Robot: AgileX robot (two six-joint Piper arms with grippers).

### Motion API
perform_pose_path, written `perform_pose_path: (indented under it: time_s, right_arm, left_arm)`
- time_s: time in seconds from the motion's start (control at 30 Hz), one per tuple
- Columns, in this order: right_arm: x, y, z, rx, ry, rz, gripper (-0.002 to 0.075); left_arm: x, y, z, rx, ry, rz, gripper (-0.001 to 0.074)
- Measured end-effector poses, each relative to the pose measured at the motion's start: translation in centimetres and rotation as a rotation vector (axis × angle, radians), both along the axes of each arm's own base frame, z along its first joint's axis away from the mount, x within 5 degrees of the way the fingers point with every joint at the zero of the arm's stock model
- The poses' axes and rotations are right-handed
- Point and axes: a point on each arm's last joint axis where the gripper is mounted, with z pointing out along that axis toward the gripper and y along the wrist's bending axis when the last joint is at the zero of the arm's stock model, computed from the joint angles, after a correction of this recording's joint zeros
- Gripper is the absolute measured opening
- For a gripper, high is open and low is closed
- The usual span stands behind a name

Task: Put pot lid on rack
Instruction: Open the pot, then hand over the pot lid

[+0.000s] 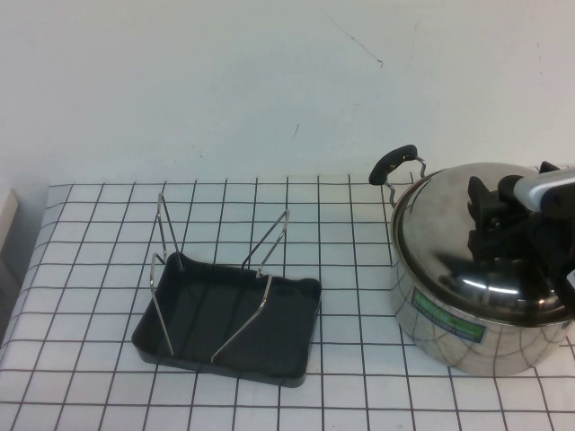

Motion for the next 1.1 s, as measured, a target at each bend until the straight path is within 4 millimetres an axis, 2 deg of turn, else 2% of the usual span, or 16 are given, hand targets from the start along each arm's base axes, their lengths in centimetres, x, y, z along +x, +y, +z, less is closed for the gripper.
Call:
perform_pose_path:
  time_s: [0.1,0.23,0.4,0.53,0.8,0.97,1.1]
  right_arm:
    - [0.0,0.0,0.1,0.002,-0.011,-0.002,0.0552]
    - [0.0,0.0,0.5,0.006,-0.051,-0.006,0.0335]
    - [-0.2,-0.1,1.2,0.018,-0.081,-0.009,0.0337]
    - [-1.0,-0.4,4.0,0.057,-0.167,-0.013,0.0337]
    - [-4.7,-1.7,10.4,0.075,-0.264,0.018,0.0337]
    - [-7.0,-2.3,12.4,0.09,-0.233,0.059,0.0336]
    - [-8.2,-2.6,13.2,0.168,-0.212,0.082,0.0336]
  left_arm:
    - [0.0,0.0,0.0,0.0,0.0,0.0,-0.0004]
    - [0.0,0.0,0.0,0.0,0.0,0.0,-0.0004]
    - [0.0,0.0,0.0,0.0,0.0,0.0,-0.0003]
    - [0.0,0.0,0.0,0.0,0.0,0.0,-0.0003]
    - [0.0,0.0,0.0,0.0,0.0,0.0,-0.0003]
    - [0.0,0.0,0.0,0.0,0.0,0.0,-0.0003]
    - [0.0,0.0,0.0,0.0,0.0,0.0,-0.0003]
